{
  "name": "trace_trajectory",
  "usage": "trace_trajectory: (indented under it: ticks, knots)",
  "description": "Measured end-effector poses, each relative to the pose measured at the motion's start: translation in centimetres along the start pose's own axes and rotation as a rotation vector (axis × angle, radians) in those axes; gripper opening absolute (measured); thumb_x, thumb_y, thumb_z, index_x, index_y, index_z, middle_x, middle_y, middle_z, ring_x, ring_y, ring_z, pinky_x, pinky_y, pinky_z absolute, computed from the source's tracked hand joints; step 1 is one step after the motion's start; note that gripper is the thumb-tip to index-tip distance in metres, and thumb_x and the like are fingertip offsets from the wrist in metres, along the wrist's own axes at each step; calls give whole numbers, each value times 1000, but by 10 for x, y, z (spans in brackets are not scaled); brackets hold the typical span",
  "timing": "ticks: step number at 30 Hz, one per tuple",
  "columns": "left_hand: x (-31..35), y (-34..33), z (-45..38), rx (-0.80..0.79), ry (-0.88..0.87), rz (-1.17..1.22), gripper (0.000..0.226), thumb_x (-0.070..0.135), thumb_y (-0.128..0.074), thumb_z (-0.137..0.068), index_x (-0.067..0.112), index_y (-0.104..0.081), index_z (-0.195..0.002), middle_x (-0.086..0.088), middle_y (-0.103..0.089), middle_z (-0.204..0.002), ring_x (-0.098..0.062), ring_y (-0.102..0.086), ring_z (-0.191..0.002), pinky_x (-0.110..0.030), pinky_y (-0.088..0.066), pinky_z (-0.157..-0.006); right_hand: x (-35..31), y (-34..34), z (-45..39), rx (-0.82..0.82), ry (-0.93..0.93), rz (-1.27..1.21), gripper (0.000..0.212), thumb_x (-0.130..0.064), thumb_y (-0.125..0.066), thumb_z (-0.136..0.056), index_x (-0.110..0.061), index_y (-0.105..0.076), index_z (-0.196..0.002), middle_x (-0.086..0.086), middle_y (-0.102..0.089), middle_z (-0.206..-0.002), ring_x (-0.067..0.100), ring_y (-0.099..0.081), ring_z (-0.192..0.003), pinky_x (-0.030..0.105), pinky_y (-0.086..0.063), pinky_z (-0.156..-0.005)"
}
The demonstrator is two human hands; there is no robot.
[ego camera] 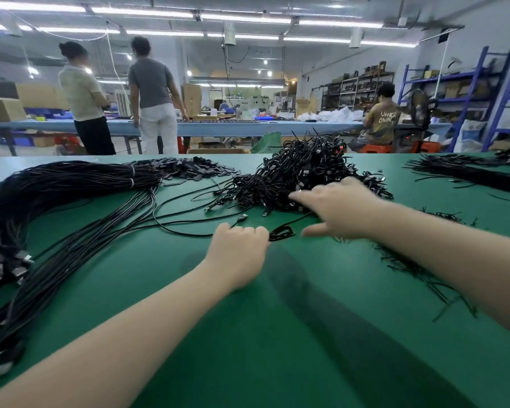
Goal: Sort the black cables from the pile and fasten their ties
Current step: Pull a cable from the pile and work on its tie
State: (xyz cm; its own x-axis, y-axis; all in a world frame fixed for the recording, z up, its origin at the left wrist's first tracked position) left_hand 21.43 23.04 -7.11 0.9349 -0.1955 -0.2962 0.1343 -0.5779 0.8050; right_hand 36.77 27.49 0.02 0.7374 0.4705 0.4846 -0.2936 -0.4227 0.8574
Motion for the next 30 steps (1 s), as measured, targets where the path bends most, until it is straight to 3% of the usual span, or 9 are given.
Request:
trace_trajectory:
  ticks: [1, 3, 6, 8, 15, 21, 25, 30]
  knots:
    - [-8, -3, 6, 17, 62, 72, 19, 33, -28, -102, 22, -39, -91, 1, -65, -97, -26, -62, -89, -33, -24, -68, 22, 2, 5, -43, -106, -5, 75, -73, -43, -83, -29, -32, -142, 0, -56, -128, 22, -58, -111, 38, -46, -81]
    - [-25, -9, 14, 6, 218, 290, 21, 32, -29, -103, 19, -36, -88, -2, -59, -91, -30, -59, -89, -34, -29, -67, 65, -1, 22, -175, -321, 64, 59, -66, -49, -86, -25, -49, -128, -1, -61, -114, 21, -61, -101, 31, -44, -64]
    - [-32, -18, 16, -87, 310, 604, 24, 27, -31, -103, 11, -45, -93, -4, -55, -88, -29, -54, -85, -37, -40, -71, 104, -23, 50, -355, -513, 111, 42, -59, -56, -87, -19, -60, -100, -5, -58, -94, 21, -60, -89, 32, -46, -66]
    - [-31, -19, 14, -99, 303, 666, 24, 26, -31, -103, 10, -47, -96, -3, -54, -83, -27, -52, -79, -37, -40, -70, 114, -40, 65, -405, -571, 101, 39, -56, -59, -86, -20, -62, -102, -3, -57, -94, 22, -59, -86, 31, -44, -65]
    - [-34, -26, 14, -165, 326, 807, 28, 31, -32, -102, 9, -44, -88, -1, -49, -70, -27, -47, -68, -37, -34, -62, 124, -60, 79, -316, -659, 6, 26, -43, -65, -87, -20, -65, -97, 0, -60, -90, 23, -63, -83, 28, -47, -62]
    - [-34, -25, 16, -171, 359, 847, 30, 32, -32, -102, 12, -40, -81, -1, -49, -70, -25, -47, -69, -38, -35, -64, 133, -61, 72, -357, -706, -115, 13, -29, -78, -76, -22, -73, -86, 4, -65, -89, 25, -64, -82, 36, -57, -75]
    - [-35, -24, 15, -185, 390, 865, 32, 32, -31, -102, 13, -38, -77, -1, -47, -70, -24, -45, -69, -36, -31, -61, 136, -67, 71, -451, -702, -106, 27, -31, -79, -76, -15, -71, -96, 7, -67, -97, 27, -64, -91, 37, -56, -81]
    - [-36, -23, 15, -185, 416, 881, 35, 34, -30, -102, 16, -35, -73, 0, -47, -70, -22, -43, -68, -36, -32, -62, 143, -68, 72, -394, -758, -95, 24, -30, -80, -73, -16, -73, -90, 4, -67, -89, 26, -64, -83, 37, -57, -76]
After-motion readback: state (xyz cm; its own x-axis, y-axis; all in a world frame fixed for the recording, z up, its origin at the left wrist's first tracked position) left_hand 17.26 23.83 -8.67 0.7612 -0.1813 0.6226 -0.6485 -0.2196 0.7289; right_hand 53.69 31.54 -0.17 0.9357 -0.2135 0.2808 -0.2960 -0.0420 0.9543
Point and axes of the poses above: each hand's wrist, its own z-axis away from the middle knuckle, its own y-axis out of the back of the hand, x = y × z, the point moved 5 cm from there along -z, towards the middle knuckle
